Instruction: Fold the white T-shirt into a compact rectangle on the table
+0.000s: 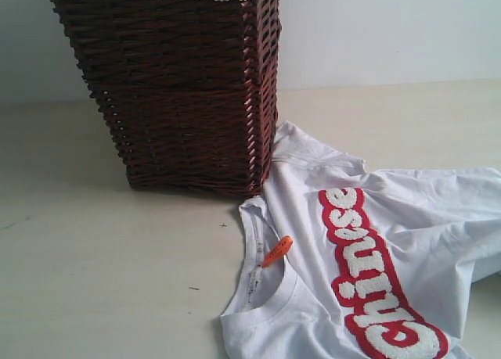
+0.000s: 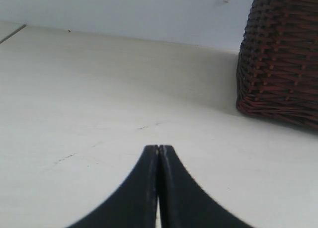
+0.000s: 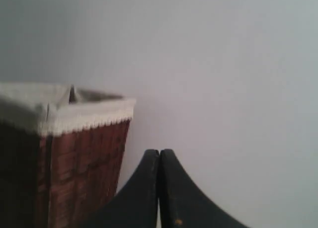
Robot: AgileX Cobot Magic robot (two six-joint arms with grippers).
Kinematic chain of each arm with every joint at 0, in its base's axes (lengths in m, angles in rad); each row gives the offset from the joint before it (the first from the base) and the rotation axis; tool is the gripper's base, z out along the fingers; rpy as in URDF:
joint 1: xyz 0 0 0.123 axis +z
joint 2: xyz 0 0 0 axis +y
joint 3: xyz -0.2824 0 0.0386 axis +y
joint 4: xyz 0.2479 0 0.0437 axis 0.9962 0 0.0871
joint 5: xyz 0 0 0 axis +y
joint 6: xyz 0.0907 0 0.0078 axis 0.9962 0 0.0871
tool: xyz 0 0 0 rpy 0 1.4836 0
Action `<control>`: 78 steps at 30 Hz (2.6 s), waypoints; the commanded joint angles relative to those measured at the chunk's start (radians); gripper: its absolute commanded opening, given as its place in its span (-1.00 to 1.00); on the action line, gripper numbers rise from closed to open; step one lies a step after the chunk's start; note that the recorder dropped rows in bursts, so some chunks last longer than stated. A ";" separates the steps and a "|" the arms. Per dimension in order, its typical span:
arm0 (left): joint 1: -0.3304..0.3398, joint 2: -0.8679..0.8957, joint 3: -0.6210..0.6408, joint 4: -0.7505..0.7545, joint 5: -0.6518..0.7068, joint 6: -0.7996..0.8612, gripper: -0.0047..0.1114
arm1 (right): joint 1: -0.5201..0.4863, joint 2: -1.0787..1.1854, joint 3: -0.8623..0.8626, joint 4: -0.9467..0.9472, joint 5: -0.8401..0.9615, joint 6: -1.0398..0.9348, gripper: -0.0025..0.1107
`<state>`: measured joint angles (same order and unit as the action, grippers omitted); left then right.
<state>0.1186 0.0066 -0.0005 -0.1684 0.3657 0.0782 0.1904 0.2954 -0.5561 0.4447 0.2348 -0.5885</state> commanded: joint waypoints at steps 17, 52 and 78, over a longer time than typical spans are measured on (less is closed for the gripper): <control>-0.007 -0.007 0.001 0.090 -0.124 0.208 -0.92 | -0.006 -0.056 0.108 -0.081 0.151 0.045 -0.96; -0.147 1.069 -0.545 -1.205 0.408 0.944 -0.92 | -0.006 0.403 0.109 -0.063 0.125 0.041 -0.96; -0.517 1.689 -0.975 -1.576 0.133 1.773 -0.92 | -0.006 0.779 0.109 0.168 0.116 -0.919 -0.96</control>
<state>-0.3702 1.6803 -0.9344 -1.7290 0.5875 1.7592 0.1904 1.0908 -0.4497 0.5861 0.3747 -1.3926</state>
